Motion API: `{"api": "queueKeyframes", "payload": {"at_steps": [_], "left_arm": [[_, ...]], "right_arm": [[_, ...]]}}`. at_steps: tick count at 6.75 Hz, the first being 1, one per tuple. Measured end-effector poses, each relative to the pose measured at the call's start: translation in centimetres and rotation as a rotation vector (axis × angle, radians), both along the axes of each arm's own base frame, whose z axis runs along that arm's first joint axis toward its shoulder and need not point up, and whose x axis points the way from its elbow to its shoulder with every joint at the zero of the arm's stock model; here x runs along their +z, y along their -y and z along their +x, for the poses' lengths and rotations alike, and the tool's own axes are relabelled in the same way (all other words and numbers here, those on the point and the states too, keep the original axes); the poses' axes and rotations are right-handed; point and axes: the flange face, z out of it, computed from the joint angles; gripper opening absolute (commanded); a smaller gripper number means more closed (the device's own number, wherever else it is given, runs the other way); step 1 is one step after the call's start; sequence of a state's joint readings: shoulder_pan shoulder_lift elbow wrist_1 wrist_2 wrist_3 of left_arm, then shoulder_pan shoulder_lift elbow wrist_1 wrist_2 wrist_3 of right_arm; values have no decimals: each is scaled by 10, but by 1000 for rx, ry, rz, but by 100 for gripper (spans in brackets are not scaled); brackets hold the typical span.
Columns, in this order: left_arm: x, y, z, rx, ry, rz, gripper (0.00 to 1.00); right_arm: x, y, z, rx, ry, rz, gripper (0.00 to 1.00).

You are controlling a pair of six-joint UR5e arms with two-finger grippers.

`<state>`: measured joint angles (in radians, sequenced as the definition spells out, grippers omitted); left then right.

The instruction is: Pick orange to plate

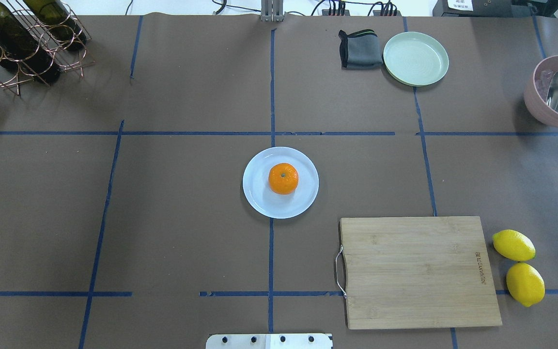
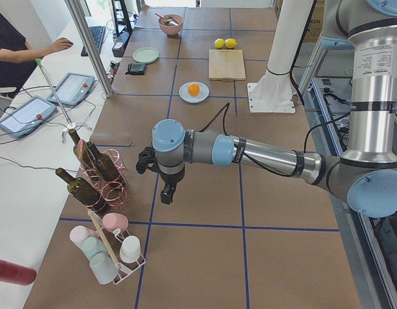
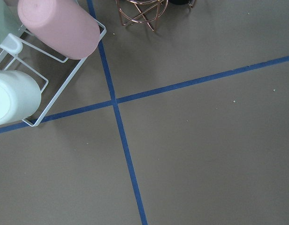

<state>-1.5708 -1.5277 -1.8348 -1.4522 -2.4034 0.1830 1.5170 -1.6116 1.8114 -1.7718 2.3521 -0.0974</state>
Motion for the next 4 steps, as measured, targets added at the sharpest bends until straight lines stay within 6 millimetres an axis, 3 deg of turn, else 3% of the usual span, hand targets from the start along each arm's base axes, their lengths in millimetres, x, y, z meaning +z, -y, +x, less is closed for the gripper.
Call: {"api": "queueKeyframes", "payload": {"at_steps": [4], "left_arm": [[-1,-1,0,0,-3,1,100]], "right_arm": [[2,2,-5,-10,2,-5,100]]}}
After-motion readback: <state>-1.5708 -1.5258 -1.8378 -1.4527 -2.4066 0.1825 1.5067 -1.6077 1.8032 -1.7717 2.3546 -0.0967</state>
